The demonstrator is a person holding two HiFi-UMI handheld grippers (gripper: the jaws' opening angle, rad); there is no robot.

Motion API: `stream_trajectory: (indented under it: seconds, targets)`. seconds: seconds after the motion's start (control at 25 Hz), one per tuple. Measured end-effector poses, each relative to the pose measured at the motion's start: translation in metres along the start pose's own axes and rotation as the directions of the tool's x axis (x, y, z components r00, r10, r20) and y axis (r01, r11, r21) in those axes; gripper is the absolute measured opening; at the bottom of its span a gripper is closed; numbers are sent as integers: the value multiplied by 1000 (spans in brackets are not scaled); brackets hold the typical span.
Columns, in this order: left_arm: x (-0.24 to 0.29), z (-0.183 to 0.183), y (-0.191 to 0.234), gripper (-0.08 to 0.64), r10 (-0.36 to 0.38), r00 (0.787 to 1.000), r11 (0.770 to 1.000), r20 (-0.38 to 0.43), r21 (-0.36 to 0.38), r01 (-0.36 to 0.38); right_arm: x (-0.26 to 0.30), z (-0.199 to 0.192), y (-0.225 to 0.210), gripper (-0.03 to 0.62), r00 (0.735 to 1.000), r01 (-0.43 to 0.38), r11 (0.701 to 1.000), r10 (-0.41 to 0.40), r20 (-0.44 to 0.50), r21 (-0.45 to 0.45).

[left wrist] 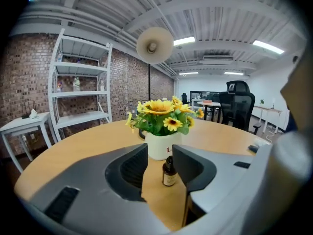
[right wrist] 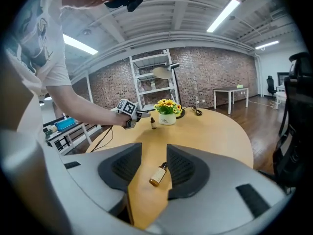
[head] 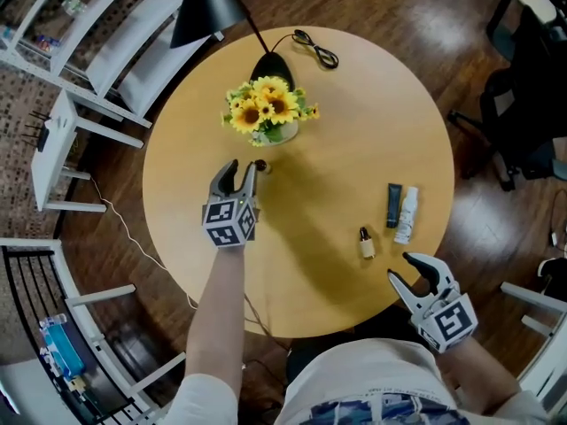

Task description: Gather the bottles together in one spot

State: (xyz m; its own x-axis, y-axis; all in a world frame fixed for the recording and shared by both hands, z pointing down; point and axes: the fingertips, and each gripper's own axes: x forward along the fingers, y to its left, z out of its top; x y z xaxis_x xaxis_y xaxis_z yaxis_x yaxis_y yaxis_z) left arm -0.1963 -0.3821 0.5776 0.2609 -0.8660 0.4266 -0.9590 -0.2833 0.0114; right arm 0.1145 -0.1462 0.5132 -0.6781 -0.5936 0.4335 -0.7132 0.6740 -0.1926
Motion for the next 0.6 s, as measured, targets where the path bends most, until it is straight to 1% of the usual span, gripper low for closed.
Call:
stream_trajectory:
  seconds: [0.08, 0.2, 0.28, 0.4, 0.52, 0.6]
  targets:
    - [-22, 8, 2, 163, 26, 1000, 1000, 4, -11, -26, 1, 3, 6, 176, 1000, -11, 1000, 11, 23, -12]
    - [-69, 17, -11, 163, 34, 999, 999, -19, -40, -34, 5, 8, 16, 176, 998, -38, 999, 39, 46, -21]
    - [-105, 19, -26, 163, 21, 999, 996, -47, -83, -24, 7, 12, 25, 176, 997, -55, 998, 56, 50, -14]
    - [-157, 15, -54, 163, -15, 997, 989, -78, -145, 4, 6, 16, 35, 176, 996, -68, 997, 69, 59, -31]
    - [-209, 6, -79, 163, -43, 995, 982, -91, -187, 25, -5, 21, 51, 176, 996, -52, 997, 56, 68, -62]
    - [-244, 1, -89, 163, -54, 995, 979, -89, -201, 35, -16, 25, 68, 176, 996, -33, 997, 38, 78, -66]
